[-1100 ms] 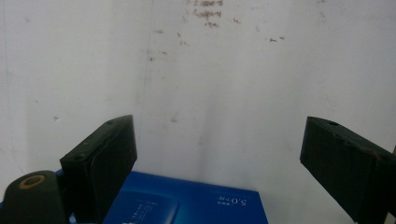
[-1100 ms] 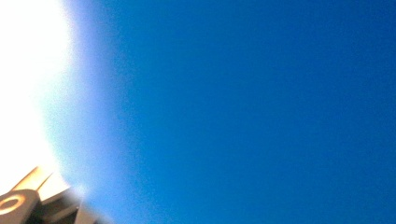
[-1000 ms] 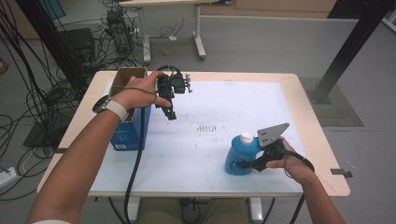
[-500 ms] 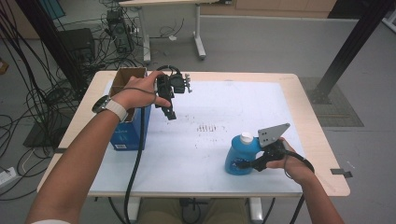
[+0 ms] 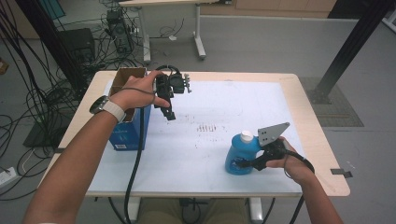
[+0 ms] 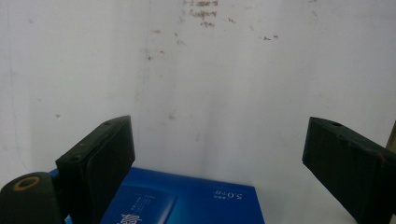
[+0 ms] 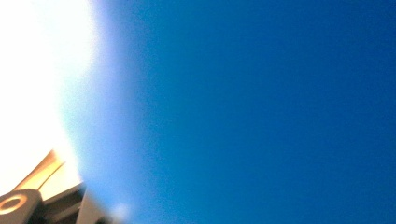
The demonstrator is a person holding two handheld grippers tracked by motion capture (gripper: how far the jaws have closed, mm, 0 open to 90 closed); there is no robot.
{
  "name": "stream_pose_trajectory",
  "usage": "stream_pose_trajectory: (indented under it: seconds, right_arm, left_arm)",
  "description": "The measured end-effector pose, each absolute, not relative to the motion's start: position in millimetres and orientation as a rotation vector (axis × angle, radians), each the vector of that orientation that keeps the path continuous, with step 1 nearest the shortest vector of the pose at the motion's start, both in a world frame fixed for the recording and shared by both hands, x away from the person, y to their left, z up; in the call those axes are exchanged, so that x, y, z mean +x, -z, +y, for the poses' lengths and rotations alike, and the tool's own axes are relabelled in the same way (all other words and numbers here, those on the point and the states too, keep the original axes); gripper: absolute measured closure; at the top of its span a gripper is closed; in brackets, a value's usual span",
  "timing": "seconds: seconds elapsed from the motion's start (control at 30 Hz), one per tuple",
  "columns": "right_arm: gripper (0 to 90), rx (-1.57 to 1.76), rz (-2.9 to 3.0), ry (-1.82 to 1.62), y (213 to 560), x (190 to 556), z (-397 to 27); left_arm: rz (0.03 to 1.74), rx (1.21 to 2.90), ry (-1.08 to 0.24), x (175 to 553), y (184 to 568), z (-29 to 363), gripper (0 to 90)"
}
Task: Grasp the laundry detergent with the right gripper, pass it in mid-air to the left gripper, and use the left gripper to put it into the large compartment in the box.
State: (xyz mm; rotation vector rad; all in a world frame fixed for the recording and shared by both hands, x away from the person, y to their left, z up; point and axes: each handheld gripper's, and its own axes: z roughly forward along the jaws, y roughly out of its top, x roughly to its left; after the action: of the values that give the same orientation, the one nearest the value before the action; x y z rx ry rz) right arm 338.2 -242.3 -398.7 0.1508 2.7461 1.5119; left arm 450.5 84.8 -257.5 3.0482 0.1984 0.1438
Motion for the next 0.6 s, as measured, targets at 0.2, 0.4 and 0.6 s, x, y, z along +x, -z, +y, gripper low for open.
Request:
stream_pose_trajectory:
  seconds: [0.2,0.4,0.6]
  right_arm:
    - [43.2,0.145,2.726,-1.524,385.1,336.8,-240.1]
    - [43.2,0.181,2.726,-1.504,372.1,336.2,-237.1]
    - [43.2,0.194,2.724,-1.502,356.4,334.0,-231.4]
  left_arm:
    - [0.194,3.057,-0.145,445.5,251.2,85.3,8.6]
    - [0.208,3.051,-0.135,437.8,240.6,86.6,8.7]
    - [0.202,3.061,-0.144,430.5,226.9,87.5,8.2]
